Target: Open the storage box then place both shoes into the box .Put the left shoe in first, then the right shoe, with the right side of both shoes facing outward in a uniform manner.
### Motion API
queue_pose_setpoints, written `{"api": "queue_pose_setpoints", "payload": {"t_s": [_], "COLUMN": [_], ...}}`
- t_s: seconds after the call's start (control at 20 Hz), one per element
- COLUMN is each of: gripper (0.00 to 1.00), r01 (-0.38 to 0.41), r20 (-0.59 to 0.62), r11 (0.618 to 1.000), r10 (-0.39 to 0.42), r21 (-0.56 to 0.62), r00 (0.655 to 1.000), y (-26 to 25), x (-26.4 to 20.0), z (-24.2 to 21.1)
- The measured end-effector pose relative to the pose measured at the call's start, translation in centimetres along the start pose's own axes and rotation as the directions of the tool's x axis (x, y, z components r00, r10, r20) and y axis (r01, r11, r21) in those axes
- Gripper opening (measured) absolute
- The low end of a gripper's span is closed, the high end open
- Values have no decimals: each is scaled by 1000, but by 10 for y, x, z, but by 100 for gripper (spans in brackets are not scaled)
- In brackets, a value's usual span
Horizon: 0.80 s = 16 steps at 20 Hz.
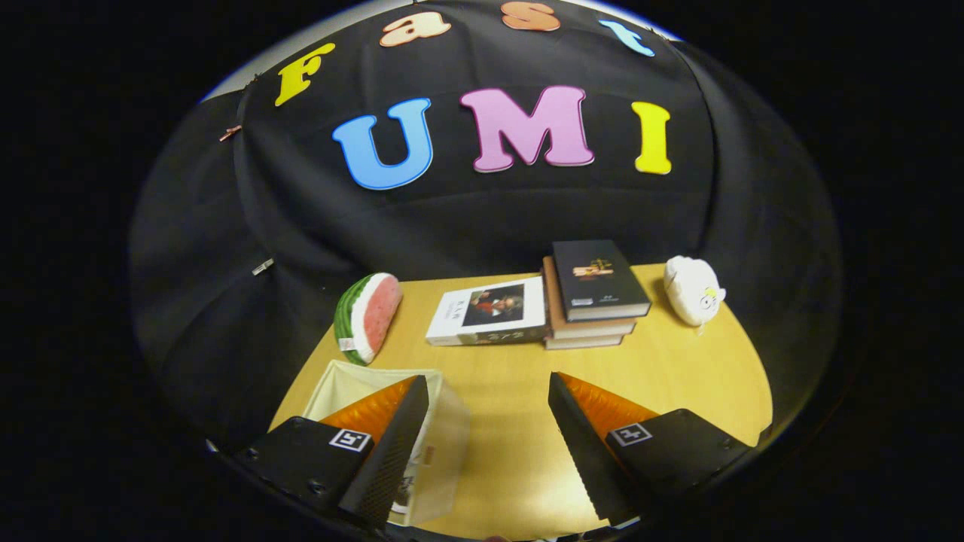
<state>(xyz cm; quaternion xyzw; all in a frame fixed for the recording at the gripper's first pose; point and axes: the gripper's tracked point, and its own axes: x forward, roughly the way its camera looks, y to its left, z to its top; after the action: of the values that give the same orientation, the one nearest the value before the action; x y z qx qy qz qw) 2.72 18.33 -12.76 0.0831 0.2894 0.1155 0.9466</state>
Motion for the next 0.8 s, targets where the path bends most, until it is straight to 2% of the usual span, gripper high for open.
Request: {"api": "queue_pose_setpoints", "payload": {"t_s": [0.4,0.8], "gripper": [99,98], "r01": [117,168], "r20": [164,318], "r11": [992,985], "r10": [-107,-146], "r21": [-55,-44], "r00": [981,937], "y": [-120,-194], "x": [-31,-74], "z": [43,88]}}
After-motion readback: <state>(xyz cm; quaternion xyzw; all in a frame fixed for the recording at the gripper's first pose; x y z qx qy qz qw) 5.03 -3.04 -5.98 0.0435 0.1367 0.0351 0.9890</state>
